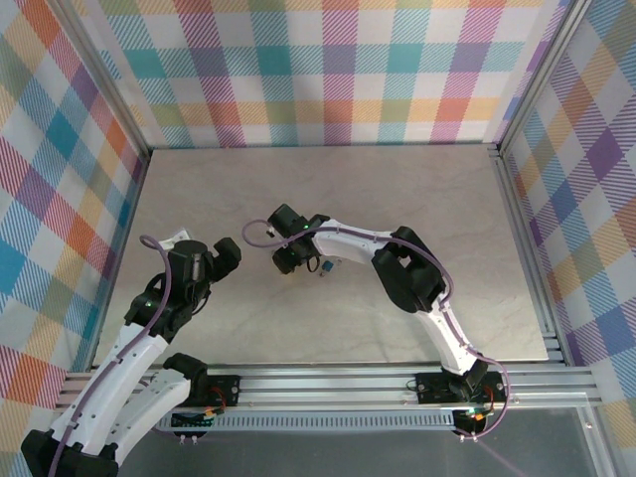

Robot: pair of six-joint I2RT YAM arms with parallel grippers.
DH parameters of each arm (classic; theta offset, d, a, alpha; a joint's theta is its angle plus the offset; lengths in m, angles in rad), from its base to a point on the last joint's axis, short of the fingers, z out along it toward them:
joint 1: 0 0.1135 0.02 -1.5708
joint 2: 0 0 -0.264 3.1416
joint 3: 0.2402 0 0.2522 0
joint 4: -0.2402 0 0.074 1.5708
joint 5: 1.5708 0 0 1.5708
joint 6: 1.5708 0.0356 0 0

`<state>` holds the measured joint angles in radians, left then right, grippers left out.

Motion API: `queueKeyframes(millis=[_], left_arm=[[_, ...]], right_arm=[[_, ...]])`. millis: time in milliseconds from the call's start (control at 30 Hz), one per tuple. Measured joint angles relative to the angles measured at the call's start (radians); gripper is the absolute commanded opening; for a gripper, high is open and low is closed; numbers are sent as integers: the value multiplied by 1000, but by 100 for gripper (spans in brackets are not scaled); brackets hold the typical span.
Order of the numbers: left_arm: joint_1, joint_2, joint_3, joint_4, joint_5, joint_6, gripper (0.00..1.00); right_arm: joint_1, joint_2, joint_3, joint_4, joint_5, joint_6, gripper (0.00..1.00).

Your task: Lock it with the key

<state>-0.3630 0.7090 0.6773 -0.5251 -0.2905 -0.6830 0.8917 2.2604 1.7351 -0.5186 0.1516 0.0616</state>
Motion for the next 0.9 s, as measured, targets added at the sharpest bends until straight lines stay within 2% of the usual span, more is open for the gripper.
queueKeyframes(millis=[433,767,900], left_arm=[[0,0,0,0,0,0,98],[0,0,-2,0,-3,0,98],[0,0,-2,0,-4,0,98]], right_arm=[[11,12,14,9,35,-3,46],[41,19,21,13,114,-15,36],[45,20,21,13,124,-16,29]])
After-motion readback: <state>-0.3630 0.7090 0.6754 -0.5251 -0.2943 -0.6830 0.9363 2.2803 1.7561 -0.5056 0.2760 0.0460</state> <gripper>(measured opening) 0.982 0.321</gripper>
